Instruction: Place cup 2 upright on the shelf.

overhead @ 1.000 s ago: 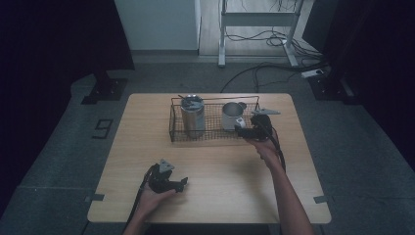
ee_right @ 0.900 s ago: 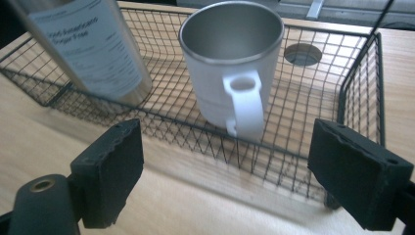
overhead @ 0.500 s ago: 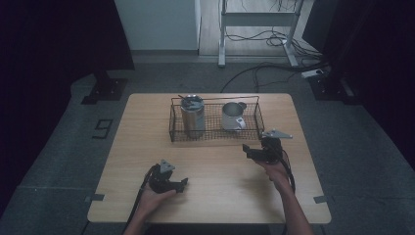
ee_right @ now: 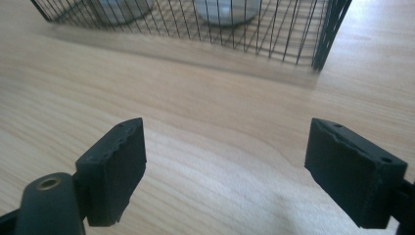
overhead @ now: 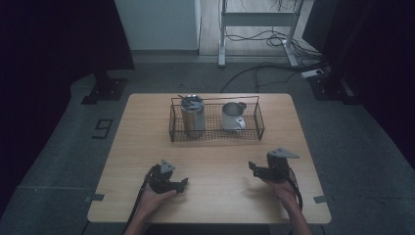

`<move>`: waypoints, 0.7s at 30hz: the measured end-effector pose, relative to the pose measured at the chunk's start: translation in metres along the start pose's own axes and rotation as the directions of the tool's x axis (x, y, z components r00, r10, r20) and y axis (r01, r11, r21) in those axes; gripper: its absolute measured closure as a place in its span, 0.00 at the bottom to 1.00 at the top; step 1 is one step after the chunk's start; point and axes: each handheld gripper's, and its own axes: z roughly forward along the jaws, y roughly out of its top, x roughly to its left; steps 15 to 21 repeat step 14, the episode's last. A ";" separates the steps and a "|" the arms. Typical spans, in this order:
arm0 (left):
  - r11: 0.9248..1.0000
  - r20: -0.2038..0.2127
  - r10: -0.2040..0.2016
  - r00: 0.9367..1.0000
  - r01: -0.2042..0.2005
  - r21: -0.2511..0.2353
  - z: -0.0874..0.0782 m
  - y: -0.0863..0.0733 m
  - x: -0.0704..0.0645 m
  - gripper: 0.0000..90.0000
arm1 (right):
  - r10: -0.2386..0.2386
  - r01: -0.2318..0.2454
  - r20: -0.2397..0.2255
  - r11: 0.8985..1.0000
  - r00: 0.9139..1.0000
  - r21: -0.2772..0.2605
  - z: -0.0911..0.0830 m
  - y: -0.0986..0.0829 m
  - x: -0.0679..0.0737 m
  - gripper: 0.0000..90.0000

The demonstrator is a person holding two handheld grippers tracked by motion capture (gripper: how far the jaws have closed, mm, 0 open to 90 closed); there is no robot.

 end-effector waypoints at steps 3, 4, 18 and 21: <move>1.000 0.001 0.000 1.000 0.000 -0.001 0.000 0.000 0.000 0.16 | -0.006 0.006 0.011 1.000 1.000 0.002 -0.001 -0.002 0.000 0.17; 1.000 0.001 0.001 1.000 -0.001 -0.001 0.000 0.000 0.000 0.16 | -0.006 0.006 0.008 1.000 1.000 0.001 0.000 -0.002 -0.001 0.17; 1.000 -0.007 0.014 1.000 -0.014 -0.006 0.001 -0.001 0.000 0.16 | -0.039 0.038 0.030 0.999 0.999 0.038 0.009 -0.007 0.002 0.16; 1.000 -0.007 0.014 1.000 -0.014 -0.006 0.001 -0.001 0.000 0.16 | -0.039 0.038 0.030 0.999 0.999 0.038 0.009 -0.007 0.002 0.16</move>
